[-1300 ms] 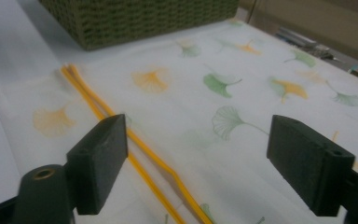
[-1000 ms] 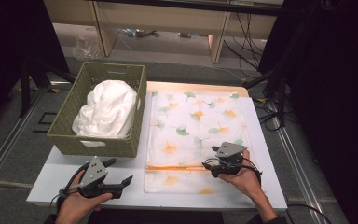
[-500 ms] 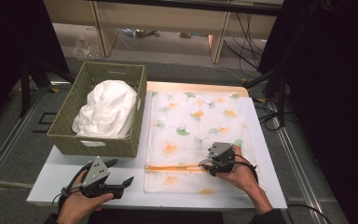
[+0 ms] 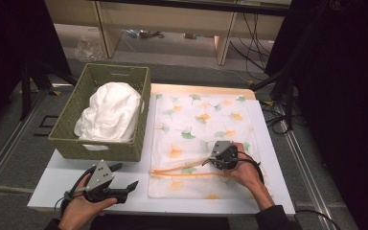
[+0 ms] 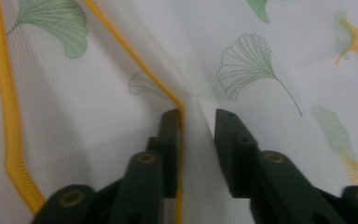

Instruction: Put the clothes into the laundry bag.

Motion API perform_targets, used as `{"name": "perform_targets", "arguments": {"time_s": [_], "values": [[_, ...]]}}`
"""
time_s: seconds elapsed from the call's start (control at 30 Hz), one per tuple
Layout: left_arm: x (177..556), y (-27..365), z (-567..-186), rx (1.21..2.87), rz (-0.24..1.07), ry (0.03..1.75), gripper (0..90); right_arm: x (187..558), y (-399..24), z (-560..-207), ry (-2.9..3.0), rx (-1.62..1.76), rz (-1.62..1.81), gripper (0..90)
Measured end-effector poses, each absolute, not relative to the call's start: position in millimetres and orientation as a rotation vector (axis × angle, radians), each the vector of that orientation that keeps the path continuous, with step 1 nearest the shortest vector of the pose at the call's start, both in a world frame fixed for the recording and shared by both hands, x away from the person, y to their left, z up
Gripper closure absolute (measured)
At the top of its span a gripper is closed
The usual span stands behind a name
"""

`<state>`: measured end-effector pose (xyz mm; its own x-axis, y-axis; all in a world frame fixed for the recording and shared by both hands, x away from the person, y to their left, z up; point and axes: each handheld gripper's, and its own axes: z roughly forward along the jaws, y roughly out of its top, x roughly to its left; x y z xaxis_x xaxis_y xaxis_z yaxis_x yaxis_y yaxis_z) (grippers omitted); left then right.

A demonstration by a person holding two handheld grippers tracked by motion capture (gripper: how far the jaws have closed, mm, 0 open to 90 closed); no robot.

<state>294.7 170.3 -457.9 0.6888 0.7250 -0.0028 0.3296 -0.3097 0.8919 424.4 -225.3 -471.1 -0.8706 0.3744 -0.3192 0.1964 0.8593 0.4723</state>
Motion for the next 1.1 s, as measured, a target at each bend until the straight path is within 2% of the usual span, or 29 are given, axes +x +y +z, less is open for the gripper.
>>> {"name": "perform_targets", "arguments": {"time_s": [0.13, 0.23, 0.33, 0.5, 0.53, 0.57, 0.7, 0.8, 0.87, 0.93, 1.1], "values": [[297.2, 168.2, -450.0, 1.899, 0.507, 0.812, 21.3, 430.0, -223.5, -470.4, 2.640, 0.415, 0.587, 88.6], [298.5, 167.1, -440.7, 1.882, 0.503, 0.812, 22.6, 435.4, -219.7, -464.4, 2.617, 0.387, 0.568, 89.6], [305.6, 171.8, -422.6, 1.839, 0.578, 0.824, 23.1, 435.7, -219.6, -459.1, 2.590, 0.386, 0.596, 89.7], [320.0, 176.7, -398.7, 1.827, 0.601, 0.828, 22.9, 434.6, -220.3, -448.5, 2.529, 0.416, 0.647, 89.6], [329.8, 179.6, -382.7, 1.843, 0.650, 0.821, 22.2, 435.2, -220.5, -446.5, 2.535, 0.405, 0.653, 89.6], [329.8, 179.6, -382.7, 1.843, 0.650, 0.821, 21.4, 435.2, -220.5, -446.5, 2.535, 0.405, 0.653, 89.6], [365.9, 188.2, -354.9, 1.898, 0.706, 0.832, 21.1, 435.2, -221.6, -440.6, 2.521, 0.393, 0.680, 89.6], [398.2, 193.2, -341.0, 1.982, 0.770, 0.942, 20.3, 434.7, -221.7, -438.8, 2.523, 0.400, 0.684, 89.6], [416.1, 193.9, -333.9, 2.029, 0.799, 0.939, 20.6, 435.6, -221.8, -437.6, 2.518, 0.380, 0.697, 89.5], [439.7, 194.1, -330.9, 2.112, 0.761, 0.932, 19.7, 435.3, -221.7, -438.0, 2.507, 0.358, 0.673, 89.5], [498.4, 190.8, -358.9, 2.110, 0.615, 1.105, 19.7, 436.1, -222.1, -438.8, 2.511, 0.356, 0.672, 89.3]]}}
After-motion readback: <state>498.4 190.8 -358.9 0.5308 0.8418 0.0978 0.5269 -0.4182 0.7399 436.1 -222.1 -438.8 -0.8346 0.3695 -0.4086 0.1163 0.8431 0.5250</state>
